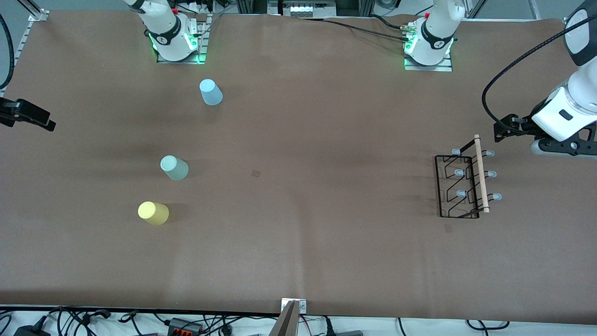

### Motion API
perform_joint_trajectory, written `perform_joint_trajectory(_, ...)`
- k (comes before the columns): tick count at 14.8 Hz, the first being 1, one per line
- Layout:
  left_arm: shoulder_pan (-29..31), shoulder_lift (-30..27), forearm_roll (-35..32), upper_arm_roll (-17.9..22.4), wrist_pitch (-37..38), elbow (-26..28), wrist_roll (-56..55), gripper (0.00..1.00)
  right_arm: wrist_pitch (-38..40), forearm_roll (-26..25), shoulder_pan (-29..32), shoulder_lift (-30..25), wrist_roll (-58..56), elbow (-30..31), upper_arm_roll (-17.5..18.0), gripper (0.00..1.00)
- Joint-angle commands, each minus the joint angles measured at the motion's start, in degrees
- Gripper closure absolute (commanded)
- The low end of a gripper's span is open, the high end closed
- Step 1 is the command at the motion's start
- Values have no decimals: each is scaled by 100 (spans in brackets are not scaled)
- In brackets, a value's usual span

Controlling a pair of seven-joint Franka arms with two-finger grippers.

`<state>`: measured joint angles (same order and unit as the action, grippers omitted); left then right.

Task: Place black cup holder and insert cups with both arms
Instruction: 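Grasp the black wire cup rack with the left gripper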

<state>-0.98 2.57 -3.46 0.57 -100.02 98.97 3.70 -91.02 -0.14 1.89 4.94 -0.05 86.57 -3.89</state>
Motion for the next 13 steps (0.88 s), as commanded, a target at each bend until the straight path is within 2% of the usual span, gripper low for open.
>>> perform_joint_trajectory(1,71,-126,100,-40,44,61,166,0,67,22,5,-73,75,0,28,0)
perform_joint_trajectory(9,89,-56,126,-40,-9,140,157,0,76,22,5,-73,40,-8,28,0)
perform_joint_trajectory(13,150,-47,135,-40,-999,947,166,0,76,84,5,-64,101,0,19,0)
